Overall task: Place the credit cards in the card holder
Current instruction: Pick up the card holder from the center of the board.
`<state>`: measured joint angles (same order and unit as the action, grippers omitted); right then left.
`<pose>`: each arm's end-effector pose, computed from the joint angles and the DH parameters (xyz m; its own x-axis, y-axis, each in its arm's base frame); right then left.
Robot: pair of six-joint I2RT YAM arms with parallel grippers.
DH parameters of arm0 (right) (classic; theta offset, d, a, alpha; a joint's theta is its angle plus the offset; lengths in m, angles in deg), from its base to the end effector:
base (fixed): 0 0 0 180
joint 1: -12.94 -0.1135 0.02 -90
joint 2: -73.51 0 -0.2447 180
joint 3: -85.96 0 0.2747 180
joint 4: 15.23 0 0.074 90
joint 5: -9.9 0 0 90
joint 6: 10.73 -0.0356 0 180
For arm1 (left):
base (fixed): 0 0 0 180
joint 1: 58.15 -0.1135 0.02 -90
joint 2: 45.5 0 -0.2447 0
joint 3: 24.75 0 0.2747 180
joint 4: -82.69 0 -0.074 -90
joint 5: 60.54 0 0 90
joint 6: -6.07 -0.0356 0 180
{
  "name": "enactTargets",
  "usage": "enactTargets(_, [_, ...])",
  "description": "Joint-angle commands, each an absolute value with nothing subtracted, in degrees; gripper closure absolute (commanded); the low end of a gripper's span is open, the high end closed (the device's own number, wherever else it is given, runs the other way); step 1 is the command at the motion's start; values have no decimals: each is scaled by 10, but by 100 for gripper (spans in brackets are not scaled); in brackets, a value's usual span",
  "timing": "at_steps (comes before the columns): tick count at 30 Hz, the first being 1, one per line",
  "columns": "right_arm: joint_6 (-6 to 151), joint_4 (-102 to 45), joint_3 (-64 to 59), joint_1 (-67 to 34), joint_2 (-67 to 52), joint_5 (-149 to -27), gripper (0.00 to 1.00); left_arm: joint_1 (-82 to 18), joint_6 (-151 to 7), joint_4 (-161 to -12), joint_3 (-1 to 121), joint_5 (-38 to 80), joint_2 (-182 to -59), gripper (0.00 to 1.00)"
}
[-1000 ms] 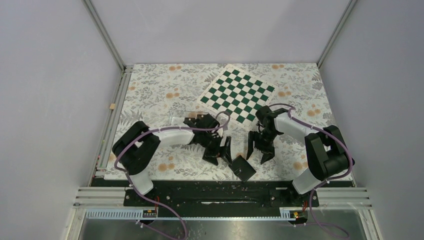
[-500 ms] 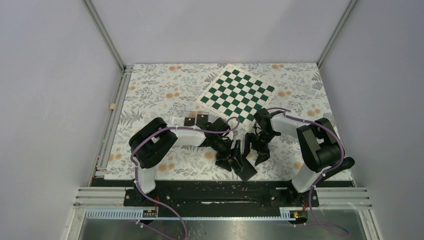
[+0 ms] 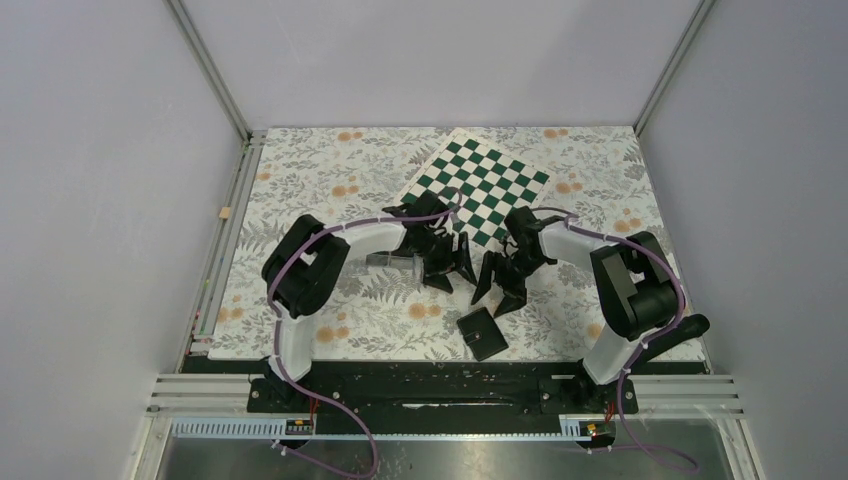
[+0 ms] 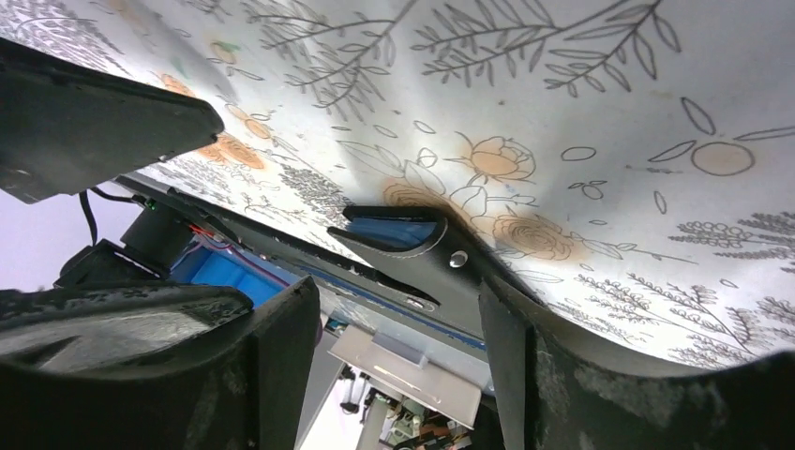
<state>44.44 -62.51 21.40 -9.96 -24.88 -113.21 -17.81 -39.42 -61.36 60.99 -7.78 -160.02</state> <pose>0.2687 0.1346 0.1001 -0.9776 0.1064 0.1814 0.1884 0.8260 0.5313 0.2955 -0.2792 0.1113 -0.9908 0.1093 0.0792 0.0247 0.7238 -0.6895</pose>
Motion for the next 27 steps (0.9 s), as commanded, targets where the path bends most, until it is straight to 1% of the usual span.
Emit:
enactTargets(1, [459, -678, 168, -104, -247, -1117, 30, -175, -432, -558, 645, -44, -1585, 28])
enactTargets(4, [479, -710, 172, -104, -242, -1093, 29, -169, -424, -557, 601, -56, -1562, 28])
enactTargets(10, [485, -717, 221, -105, -227, -1101, 29, -145, -416, -553, 524, -87, -1534, 31])
enactTargets(15, [490, -716, 248, -105, -223, -1110, 30, -121, -407, -572, 529, -131, -1558, 32])
enactTargets(18, [490, -701, 262, -104, -232, -1120, 31, -110, -378, -607, 533, -146, -1583, 34])
enactTargets(19, [490, -692, 268, -104, -236, -1125, 31, -109, -367, -620, 534, -144, -1590, 37])
enactTargets(22, [491, -650, 283, -104, -249, -1164, 35, -112, -338, -663, 538, -131, -1598, 41])
enactTargets(27, [484, -574, 295, -104, -248, -1226, 41, -132, -306, -719, 564, -139, -1609, 44])
